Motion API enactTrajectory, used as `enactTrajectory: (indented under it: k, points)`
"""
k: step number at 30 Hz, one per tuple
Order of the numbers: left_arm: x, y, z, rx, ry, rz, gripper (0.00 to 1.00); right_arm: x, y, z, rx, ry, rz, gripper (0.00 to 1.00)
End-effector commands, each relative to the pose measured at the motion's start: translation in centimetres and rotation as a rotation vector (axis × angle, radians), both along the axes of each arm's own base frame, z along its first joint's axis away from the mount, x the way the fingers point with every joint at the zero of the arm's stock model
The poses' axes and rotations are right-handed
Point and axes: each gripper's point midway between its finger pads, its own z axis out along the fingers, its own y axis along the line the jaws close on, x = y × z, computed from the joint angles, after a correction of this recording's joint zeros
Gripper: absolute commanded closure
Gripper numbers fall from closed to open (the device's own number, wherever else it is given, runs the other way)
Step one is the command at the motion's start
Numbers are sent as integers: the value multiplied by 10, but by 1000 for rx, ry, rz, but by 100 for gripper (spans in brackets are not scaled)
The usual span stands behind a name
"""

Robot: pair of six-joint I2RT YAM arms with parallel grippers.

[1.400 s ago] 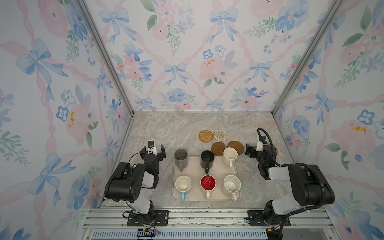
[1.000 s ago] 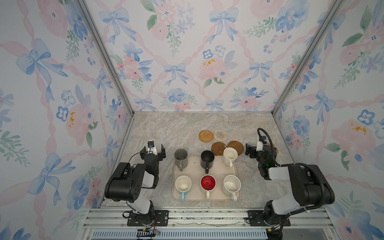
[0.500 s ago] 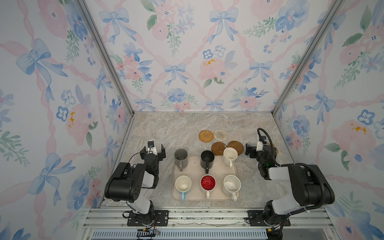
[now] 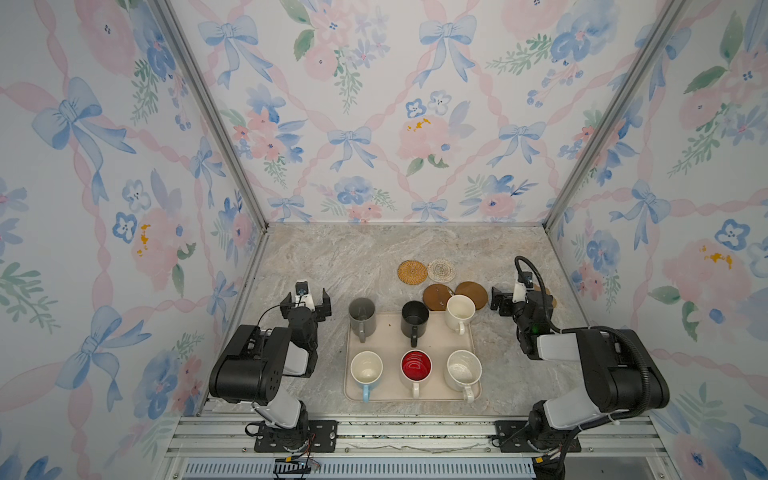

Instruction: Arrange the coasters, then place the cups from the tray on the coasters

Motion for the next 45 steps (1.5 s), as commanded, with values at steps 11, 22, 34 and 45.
enactTrajectory:
  k: [11, 22, 34, 45]
  points:
    - [21, -14, 103, 6, -175, -96, 2, 12, 8, 51, 1, 103, -7, 9]
    - [18, -36, 119, -210, -200, -482, 2, 16, 51, 141, 177, 203, 158, 35]
    - [21, -44, 102, -405, -179, -668, 2, 55, 119, 145, 335, 337, 320, 95]
    - [27, -30, 102, -604, -257, -719, 2, 90, 167, 96, 363, 528, 396, 100]
